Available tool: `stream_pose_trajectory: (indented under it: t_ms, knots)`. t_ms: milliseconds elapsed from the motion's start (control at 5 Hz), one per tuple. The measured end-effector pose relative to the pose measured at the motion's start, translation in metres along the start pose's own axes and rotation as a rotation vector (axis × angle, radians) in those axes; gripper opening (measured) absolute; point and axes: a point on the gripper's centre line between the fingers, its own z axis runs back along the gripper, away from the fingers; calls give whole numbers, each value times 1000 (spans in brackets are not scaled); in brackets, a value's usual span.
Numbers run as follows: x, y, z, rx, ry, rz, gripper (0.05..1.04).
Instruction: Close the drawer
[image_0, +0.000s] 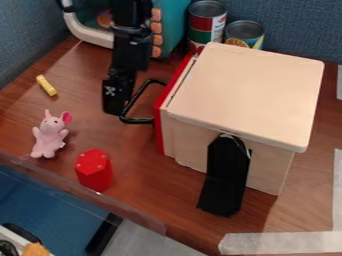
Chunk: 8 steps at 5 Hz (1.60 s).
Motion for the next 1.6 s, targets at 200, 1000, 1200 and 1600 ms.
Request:
stream_pose_trajectory:
  t_ms: [200, 1000, 1200, 1600]
  knots:
    - [8, -4, -3, -12, 1, -20, 1000]
    - [-4, -10, 19, 219, 26, 203, 999]
    - [-48, 15, 20, 421, 44, 520, 999]
    - [-93, -6, 48, 293, -218, 1010, 999]
